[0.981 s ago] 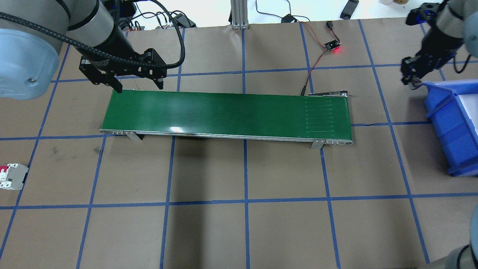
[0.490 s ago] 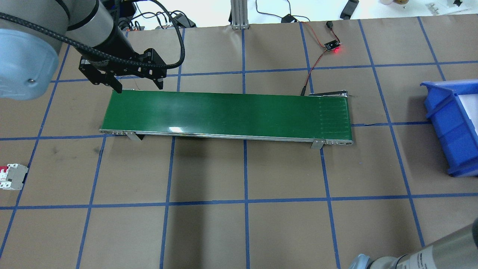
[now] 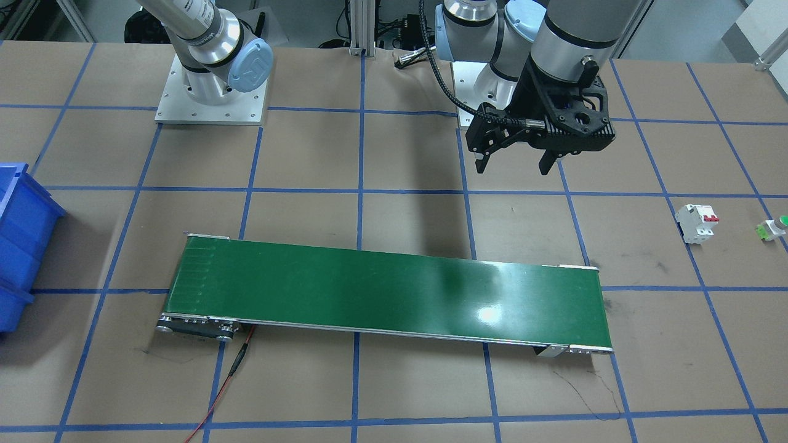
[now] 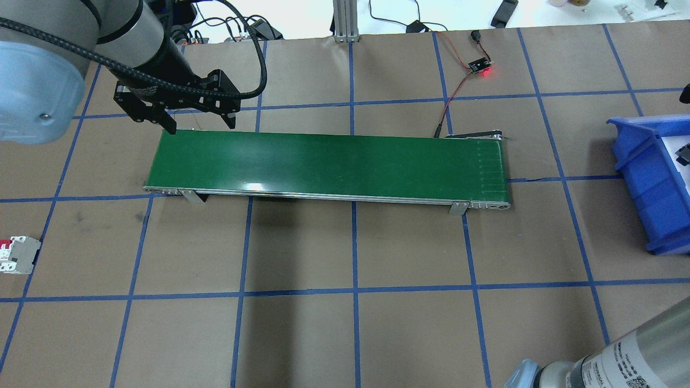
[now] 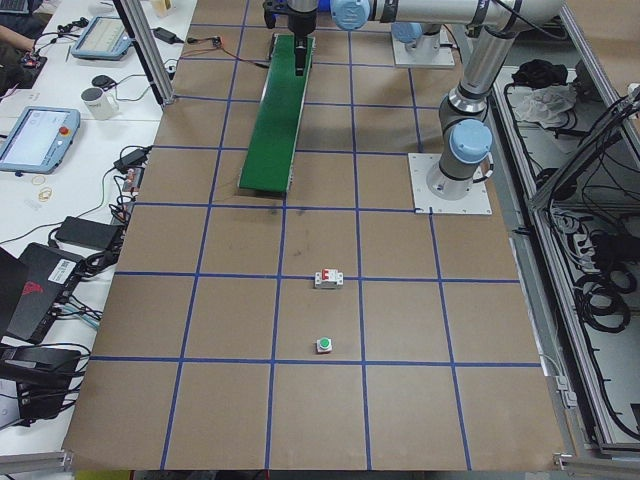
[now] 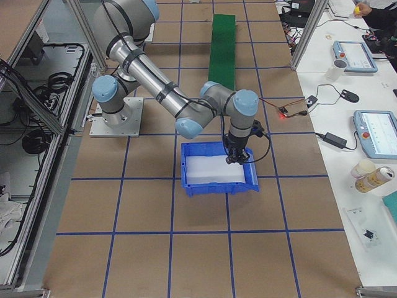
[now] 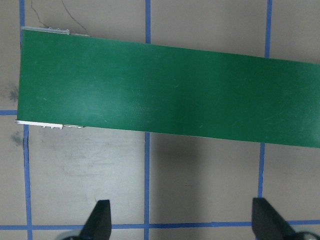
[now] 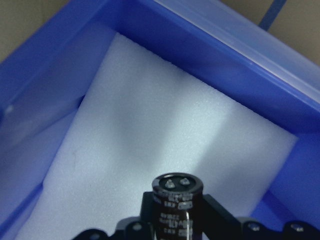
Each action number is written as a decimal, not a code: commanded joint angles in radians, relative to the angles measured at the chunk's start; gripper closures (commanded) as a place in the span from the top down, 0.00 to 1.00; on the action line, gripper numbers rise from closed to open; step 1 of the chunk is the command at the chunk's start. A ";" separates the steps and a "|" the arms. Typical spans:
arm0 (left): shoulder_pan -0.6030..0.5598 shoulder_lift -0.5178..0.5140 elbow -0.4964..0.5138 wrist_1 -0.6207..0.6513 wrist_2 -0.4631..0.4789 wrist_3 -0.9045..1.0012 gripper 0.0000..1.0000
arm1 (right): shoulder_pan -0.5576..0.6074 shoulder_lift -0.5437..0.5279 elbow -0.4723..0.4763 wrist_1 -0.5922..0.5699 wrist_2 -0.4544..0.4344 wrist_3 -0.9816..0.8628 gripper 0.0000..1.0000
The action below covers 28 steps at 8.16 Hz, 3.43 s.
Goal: Move capacitor from left to right
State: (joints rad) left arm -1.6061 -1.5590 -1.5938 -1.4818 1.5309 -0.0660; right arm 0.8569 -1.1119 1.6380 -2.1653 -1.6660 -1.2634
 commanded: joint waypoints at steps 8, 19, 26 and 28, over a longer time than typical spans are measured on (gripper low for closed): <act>0.000 -0.001 0.000 0.000 0.000 0.000 1.00 | 0.196 -0.368 0.003 0.353 0.073 0.176 1.00; 0.000 0.000 0.000 0.000 0.000 0.000 1.00 | 0.815 -0.456 -0.038 0.489 0.114 1.133 1.00; 0.000 0.000 0.000 0.000 0.000 0.000 1.00 | 0.815 -0.462 -0.040 0.487 0.117 1.133 1.00; 0.000 0.000 0.000 0.000 0.000 0.000 1.00 | 0.815 -0.467 -0.040 0.489 0.115 1.132 1.00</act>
State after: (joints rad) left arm -1.6061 -1.5585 -1.5938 -1.4819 1.5309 -0.0660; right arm 1.6721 -1.5759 1.5988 -1.6777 -1.5514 -0.1311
